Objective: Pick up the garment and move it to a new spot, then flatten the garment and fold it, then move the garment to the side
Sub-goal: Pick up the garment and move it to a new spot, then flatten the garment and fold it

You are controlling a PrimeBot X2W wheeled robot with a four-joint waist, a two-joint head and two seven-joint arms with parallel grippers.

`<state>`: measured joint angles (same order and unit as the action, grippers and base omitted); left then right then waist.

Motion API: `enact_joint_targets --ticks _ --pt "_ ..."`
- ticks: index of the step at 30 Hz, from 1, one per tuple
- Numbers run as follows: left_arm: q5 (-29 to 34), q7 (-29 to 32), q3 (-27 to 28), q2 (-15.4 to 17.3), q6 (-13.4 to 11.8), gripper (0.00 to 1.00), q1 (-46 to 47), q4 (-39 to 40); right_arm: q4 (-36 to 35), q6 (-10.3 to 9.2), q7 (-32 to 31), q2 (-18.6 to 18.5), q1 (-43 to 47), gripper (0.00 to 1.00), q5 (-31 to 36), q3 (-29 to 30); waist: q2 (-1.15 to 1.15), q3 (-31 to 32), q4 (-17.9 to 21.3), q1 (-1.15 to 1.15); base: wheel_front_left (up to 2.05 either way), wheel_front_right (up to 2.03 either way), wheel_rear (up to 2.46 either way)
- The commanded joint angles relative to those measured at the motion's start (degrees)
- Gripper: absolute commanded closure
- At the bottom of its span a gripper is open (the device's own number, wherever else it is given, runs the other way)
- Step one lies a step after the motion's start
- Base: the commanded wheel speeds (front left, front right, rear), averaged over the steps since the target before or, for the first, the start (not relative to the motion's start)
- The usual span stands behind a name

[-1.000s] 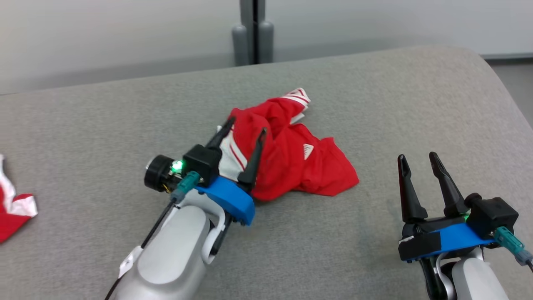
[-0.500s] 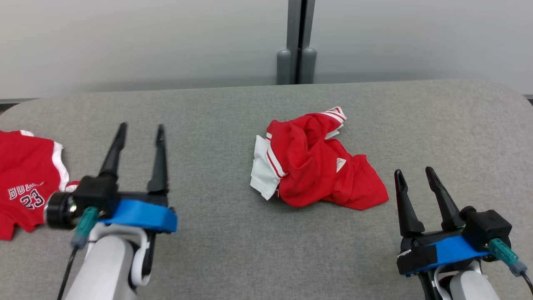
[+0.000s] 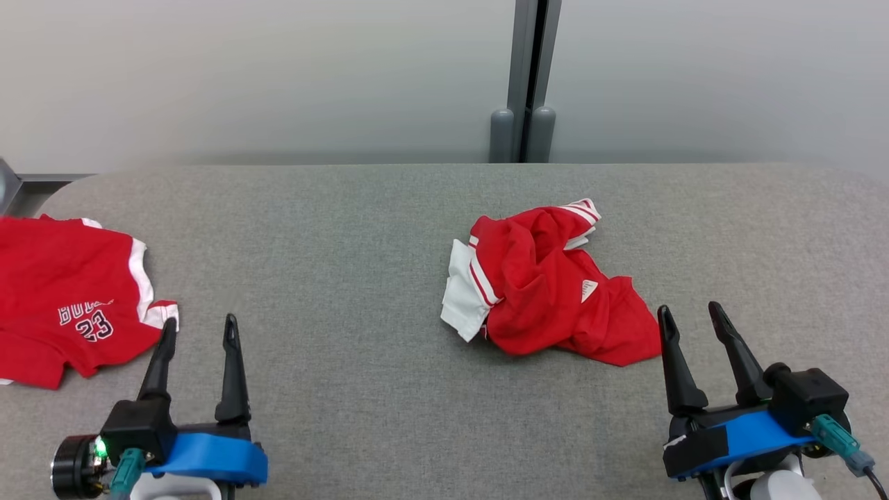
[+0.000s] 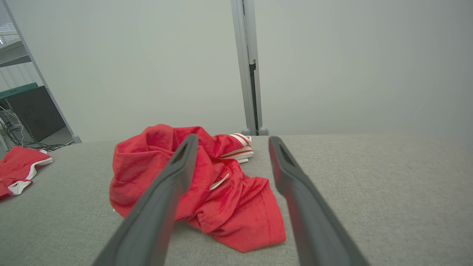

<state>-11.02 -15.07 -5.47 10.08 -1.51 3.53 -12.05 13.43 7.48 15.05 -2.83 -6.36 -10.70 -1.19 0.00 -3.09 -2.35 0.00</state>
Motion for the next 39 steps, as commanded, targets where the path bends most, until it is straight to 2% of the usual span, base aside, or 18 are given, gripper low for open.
enact_joint_targets --ticks 1,12,39 --pt "0.21 -0.15 0.6 -0.25 0.13 0.0 -0.27 -0.09 0.09 0.03 0.2 -0.11 1.04 0.0 0.02 0.12 0.0 0.08 -0.04 0.0 0.0 0.0 0.0" --pt "2.79 -0.15 3.76 -2.34 2.4 0.0 -2.45 -1.76 1.41 0.03 0.2 -0.12 2.1 0.0 0.89 -0.33 0.0 1.59 -0.33 0.0 0.0 0.0 0.0" --pt "5.57 -0.15 7.38 -4.69 5.15 0.0 -2.75 -2.91 2.4 0.03 0.21 -0.11 2.89 0.0 1.2 -0.15 0.0 2.55 0.16 0.0 0.0 0.0 0.0"
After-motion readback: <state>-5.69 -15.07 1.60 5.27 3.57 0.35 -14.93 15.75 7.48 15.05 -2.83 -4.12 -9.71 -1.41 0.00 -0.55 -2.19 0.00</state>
